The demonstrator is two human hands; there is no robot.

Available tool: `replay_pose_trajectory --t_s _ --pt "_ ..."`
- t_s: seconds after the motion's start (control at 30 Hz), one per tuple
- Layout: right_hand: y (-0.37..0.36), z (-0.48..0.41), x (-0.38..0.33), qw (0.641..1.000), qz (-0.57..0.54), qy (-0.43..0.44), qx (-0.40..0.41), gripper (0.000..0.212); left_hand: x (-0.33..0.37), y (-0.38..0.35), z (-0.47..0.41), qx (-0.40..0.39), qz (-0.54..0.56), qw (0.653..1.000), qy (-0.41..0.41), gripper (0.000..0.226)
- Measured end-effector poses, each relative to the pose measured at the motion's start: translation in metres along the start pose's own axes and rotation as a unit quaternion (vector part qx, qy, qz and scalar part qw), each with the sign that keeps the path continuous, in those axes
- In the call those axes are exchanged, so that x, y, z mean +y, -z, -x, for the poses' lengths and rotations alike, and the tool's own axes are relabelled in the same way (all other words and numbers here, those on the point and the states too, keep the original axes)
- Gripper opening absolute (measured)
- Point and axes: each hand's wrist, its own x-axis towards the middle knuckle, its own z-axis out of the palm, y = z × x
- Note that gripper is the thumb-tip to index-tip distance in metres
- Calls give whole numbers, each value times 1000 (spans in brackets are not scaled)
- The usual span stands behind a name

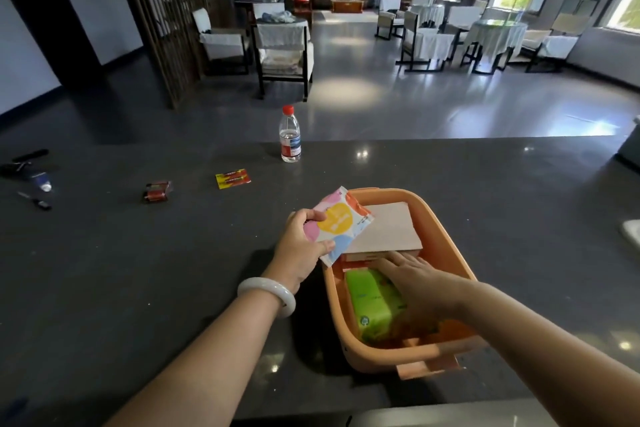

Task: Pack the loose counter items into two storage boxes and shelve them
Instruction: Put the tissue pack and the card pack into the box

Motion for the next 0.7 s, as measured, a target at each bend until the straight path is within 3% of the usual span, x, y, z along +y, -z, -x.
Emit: replay_pose_trajectory --t_s 0.37,0.5,0.7 --pt "-23 -13 9 997 1 54 58 113 -6 -4 5 38 -41 998 -39 37" --pt "-26 -12 14 995 3 77 62 105 -6 -4 6 32 -33 998 -33 37" --pt "-25 -6 29 995 29 33 90 105 -7 -3 6 26 -42 998 -30 37"
